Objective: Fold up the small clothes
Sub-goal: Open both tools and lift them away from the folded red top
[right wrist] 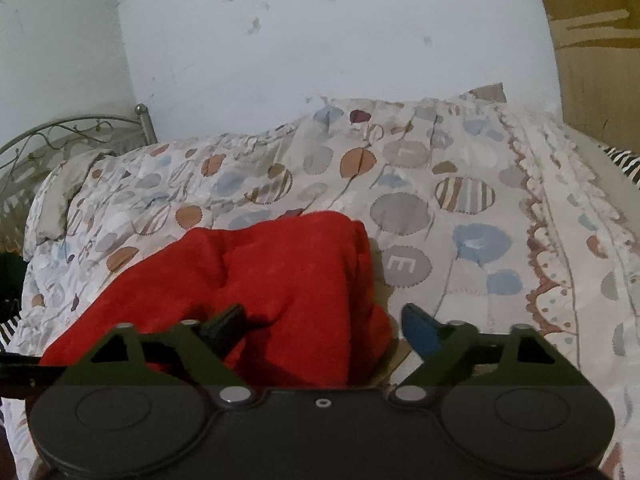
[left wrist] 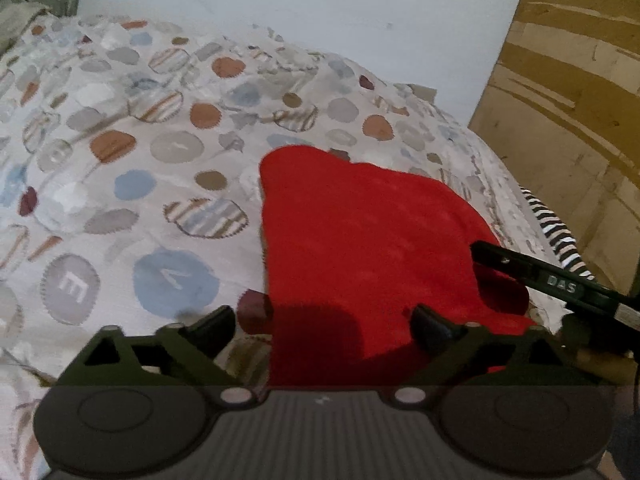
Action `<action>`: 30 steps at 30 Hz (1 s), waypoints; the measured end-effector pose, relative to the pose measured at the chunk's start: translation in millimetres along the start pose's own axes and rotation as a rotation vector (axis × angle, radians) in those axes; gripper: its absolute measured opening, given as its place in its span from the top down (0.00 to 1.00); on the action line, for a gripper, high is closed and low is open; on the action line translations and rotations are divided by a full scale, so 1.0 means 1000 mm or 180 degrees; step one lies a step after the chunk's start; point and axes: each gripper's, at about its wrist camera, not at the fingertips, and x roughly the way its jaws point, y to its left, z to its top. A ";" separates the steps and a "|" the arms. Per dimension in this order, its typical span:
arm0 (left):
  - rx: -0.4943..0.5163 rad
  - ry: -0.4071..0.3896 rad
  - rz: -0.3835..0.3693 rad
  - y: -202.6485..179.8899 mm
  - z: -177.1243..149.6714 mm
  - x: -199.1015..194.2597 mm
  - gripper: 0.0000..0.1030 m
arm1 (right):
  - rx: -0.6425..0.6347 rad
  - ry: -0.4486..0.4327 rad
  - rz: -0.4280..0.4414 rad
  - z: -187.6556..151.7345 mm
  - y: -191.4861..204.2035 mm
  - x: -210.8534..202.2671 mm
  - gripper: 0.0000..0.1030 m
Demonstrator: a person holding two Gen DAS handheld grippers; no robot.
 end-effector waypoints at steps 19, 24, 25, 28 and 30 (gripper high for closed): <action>0.0149 -0.0694 0.0196 -0.030 0.003 -0.107 0.00 | -0.0270 -0.0713 -0.0007 0.023 0.040 -0.120 0.01; 0.0185 -0.0830 0.0241 -0.036 -0.010 -0.140 0.00 | -0.0279 -0.0867 -0.0026 0.018 0.052 -0.160 0.00; 0.0189 -0.0858 0.0258 -0.038 -0.013 -0.147 0.00 | -0.0290 -0.0899 -0.0029 0.016 0.055 -0.169 0.00; 0.0187 -0.0915 0.0290 -0.039 -0.027 -0.166 0.00 | -0.0318 -0.0947 -0.0058 0.008 0.063 -0.191 0.00; 0.0188 -0.0932 0.0309 -0.038 -0.037 -0.178 0.00 | -0.0362 -0.0973 -0.0066 0.000 0.069 -0.206 0.00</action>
